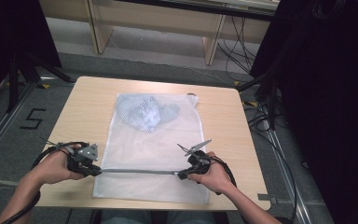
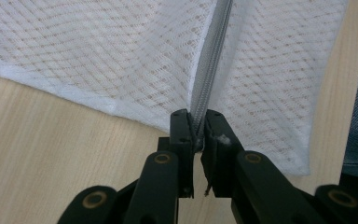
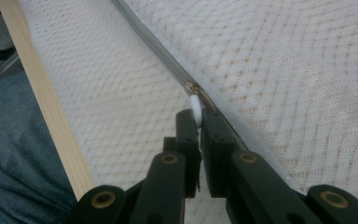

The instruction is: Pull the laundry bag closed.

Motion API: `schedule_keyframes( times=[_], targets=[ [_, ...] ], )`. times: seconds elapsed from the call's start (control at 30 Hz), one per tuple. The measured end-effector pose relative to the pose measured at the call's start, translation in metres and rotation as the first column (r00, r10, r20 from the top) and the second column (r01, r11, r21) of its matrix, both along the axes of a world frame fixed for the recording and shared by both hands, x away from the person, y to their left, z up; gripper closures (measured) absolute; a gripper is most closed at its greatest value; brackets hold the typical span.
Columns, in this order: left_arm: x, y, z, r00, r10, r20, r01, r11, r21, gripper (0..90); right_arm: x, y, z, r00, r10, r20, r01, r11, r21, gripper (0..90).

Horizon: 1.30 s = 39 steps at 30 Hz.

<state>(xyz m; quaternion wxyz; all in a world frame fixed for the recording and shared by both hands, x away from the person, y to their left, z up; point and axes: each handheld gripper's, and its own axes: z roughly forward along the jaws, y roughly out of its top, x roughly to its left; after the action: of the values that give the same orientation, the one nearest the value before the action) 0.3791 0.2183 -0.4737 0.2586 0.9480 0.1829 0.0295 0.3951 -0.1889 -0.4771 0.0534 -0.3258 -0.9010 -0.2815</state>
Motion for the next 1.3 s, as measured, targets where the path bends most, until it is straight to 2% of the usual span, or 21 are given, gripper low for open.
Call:
schedule_keyframes(
  times=[0.43,0.57,0.6,0.67,0.87,1.0,1.07,1.1,1.13,1.3],
  targets=[
    [0.0,0.001,-0.001,1.0,0.0,0.001,0.0,1.0,-0.003,82.7,0.0,-0.005,-0.001,1.0,-0.006,-0.001,0.006,1.0,-0.008,87.1],
    [0.001,0.0,-0.002,1.0,-0.005,0.001,0.005,1.0,0.0,82.7,-0.001,-0.009,-0.001,0.9996,-0.023,-0.017,0.023,1.0,-0.014,87.1],
    [0.001,0.0,-0.002,1.0,-0.001,-0.004,0.001,1.0,0.001,82.6,0.0,-0.01,-0.002,1.0,-0.009,0.001,0.009,1.0,-0.003,87.1],
    [0.001,0.0,-0.002,1.0,-0.004,-0.001,0.004,1.0,0.002,82.6,-0.001,-0.011,-0.001,0.9996,-0.025,-0.015,0.025,1.0,-0.012,87.1],
    [0.001,0.0,-0.002,1.0,0.001,-0.002,-0.001,1.0,-0.003,82.6,0.0,-0.014,-0.002,0.9997,-0.025,-0.002,0.025,1.0,-0.01,87.1],
    [0.001,0.0,-0.002,1.0,0.002,-0.001,-0.002,1.0,-0.006,82.6,-0.001,-0.015,-0.002,0.9995,-0.03,-0.008,0.03,0.999,-0.013,87.1],
    [0.001,0.0,-0.002,1.0,-0.005,0.0,0.005,1.0,0.0,82.6,-0.004,-0.014,0.001,0.9951,-0.073,-0.066,0.071,0.997,-0.031,87.1],
    [0.001,0.0,-0.002,1.0,0.0,0.0,0.0,1.0,-0.006,82.6,-0.004,-0.014,0.0,0.9956,-0.071,-0.062,0.069,0.997,-0.029,87.1],
    [0.001,0.0,-0.002,1.0,0.0,0.0,0.0,1.0,-0.007,82.6,-0.001,-0.016,-0.002,0.9993,-0.033,-0.016,0.033,0.999,-0.011,87.1],
    [0.001,0.002,-0.002,1.0,-0.004,0.003,0.004,1.0,0.0,82.6,0.0,-0.019,-0.002,0.9988,-0.046,-0.013,0.046,0.999,-0.023,87.1]
  ],
)
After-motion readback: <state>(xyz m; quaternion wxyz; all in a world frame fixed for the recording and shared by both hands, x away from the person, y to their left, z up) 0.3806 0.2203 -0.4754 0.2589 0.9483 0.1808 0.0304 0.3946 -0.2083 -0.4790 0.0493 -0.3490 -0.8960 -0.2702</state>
